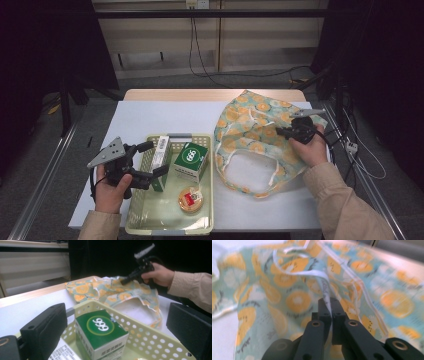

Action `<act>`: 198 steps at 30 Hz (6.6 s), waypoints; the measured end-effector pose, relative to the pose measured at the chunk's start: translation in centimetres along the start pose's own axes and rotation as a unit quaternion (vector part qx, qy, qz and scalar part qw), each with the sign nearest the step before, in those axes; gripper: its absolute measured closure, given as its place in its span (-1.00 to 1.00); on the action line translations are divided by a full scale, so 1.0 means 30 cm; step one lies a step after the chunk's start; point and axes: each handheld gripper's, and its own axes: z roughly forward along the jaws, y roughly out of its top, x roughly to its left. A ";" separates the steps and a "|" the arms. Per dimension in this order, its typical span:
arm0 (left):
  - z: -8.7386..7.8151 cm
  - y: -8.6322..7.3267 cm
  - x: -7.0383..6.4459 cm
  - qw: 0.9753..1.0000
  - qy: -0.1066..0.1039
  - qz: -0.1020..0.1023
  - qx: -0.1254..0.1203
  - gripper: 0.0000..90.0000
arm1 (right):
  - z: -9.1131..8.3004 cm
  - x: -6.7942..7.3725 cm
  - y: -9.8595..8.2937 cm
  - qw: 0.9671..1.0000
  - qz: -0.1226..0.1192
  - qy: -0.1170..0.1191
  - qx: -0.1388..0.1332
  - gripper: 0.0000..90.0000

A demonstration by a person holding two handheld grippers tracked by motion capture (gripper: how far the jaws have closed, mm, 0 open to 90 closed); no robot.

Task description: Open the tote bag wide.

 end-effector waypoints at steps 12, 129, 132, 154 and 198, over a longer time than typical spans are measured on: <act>0.035 0.017 -0.015 1.000 -0.023 -0.003 -0.006 -0.93 | -0.061 0.011 0.119 0.999 -0.010 -0.025 -0.045 1.00; 0.316 -0.229 -0.141 0.915 -0.116 0.096 0.375 -0.56 | -0.031 0.023 0.072 1.000 -0.011 0.003 -0.013 1.00; 0.316 -0.230 -0.145 0.915 -0.103 0.104 0.376 -0.60 | -0.033 0.022 0.073 1.000 -0.012 0.002 -0.015 1.00; 0.315 -0.234 -0.154 0.916 -0.093 0.112 0.374 -0.54 | -0.038 0.025 0.072 1.000 -0.008 0.001 -0.014 1.00; 0.309 0.183 -0.143 0.956 -0.070 0.058 0.280 -0.54 | -0.037 0.043 0.076 1.000 -0.006 0.009 -0.018 1.00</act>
